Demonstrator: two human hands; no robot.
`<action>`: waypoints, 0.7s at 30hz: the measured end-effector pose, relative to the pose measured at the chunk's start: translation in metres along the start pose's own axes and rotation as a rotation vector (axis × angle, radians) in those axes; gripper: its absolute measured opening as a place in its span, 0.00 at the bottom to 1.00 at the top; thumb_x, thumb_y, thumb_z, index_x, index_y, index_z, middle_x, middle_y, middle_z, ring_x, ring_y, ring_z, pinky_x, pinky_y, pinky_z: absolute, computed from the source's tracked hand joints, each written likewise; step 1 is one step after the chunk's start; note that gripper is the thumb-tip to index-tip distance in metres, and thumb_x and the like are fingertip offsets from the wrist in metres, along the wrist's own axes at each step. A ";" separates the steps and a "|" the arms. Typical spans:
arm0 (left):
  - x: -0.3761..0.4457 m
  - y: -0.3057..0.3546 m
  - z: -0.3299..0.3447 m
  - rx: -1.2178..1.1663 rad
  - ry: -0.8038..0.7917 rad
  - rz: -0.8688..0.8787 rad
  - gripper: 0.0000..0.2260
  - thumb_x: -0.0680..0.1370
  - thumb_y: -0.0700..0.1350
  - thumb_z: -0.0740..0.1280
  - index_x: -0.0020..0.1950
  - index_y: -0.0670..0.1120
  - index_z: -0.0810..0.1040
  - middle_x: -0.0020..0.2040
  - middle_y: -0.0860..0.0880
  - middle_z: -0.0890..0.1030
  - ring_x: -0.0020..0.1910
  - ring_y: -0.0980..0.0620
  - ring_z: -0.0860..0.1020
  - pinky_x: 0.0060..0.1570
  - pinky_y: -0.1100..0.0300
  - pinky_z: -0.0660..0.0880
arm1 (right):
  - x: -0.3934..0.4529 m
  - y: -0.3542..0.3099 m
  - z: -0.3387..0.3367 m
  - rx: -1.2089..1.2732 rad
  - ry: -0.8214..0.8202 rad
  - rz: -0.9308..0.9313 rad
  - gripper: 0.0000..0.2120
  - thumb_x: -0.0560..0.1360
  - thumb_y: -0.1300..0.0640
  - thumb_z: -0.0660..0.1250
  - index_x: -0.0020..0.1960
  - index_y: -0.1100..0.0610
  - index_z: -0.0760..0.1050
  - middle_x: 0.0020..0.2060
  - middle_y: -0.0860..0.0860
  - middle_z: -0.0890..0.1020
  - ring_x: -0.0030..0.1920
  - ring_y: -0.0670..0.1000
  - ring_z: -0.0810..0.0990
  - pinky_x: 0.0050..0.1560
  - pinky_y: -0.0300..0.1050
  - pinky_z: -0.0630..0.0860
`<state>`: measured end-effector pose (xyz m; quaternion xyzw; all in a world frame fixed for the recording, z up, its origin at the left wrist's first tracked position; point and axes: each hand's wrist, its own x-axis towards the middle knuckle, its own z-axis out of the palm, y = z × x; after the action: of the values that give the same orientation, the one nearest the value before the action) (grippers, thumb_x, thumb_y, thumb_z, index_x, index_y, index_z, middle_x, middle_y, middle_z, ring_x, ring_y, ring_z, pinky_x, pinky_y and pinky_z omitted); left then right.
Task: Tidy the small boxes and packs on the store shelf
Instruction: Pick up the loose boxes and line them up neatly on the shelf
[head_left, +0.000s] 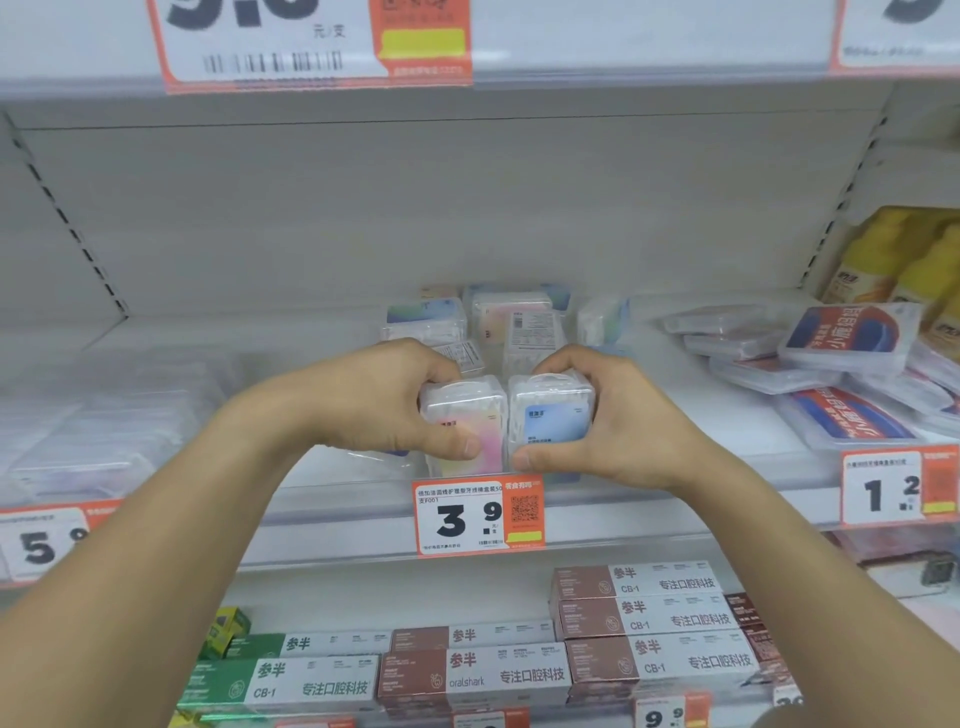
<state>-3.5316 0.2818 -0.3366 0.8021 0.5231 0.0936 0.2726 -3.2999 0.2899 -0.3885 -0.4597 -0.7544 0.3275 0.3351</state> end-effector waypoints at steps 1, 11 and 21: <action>0.000 -0.001 0.000 0.001 -0.009 0.000 0.11 0.70 0.53 0.76 0.40 0.48 0.78 0.30 0.56 0.78 0.27 0.57 0.74 0.28 0.66 0.70 | 0.000 0.000 0.000 -0.001 -0.001 -0.002 0.28 0.54 0.46 0.83 0.50 0.48 0.76 0.42 0.46 0.83 0.40 0.48 0.83 0.42 0.52 0.82; -0.002 -0.001 -0.014 -0.160 0.032 0.020 0.20 0.67 0.65 0.69 0.52 0.53 0.81 0.46 0.58 0.84 0.45 0.61 0.82 0.45 0.67 0.75 | -0.004 -0.005 -0.009 0.078 0.024 -0.025 0.27 0.64 0.37 0.77 0.58 0.46 0.77 0.51 0.44 0.83 0.49 0.44 0.83 0.49 0.40 0.79; 0.008 -0.020 -0.015 0.040 0.127 -0.480 0.17 0.76 0.65 0.61 0.45 0.51 0.75 0.45 0.52 0.77 0.38 0.50 0.80 0.34 0.60 0.73 | 0.072 -0.008 -0.046 0.110 0.269 0.247 0.09 0.74 0.50 0.72 0.52 0.53 0.80 0.48 0.51 0.84 0.44 0.50 0.82 0.51 0.53 0.81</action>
<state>-3.5499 0.3000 -0.3362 0.6525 0.7165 0.0662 0.2378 -3.2921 0.3614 -0.3420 -0.5694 -0.6215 0.3425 0.4150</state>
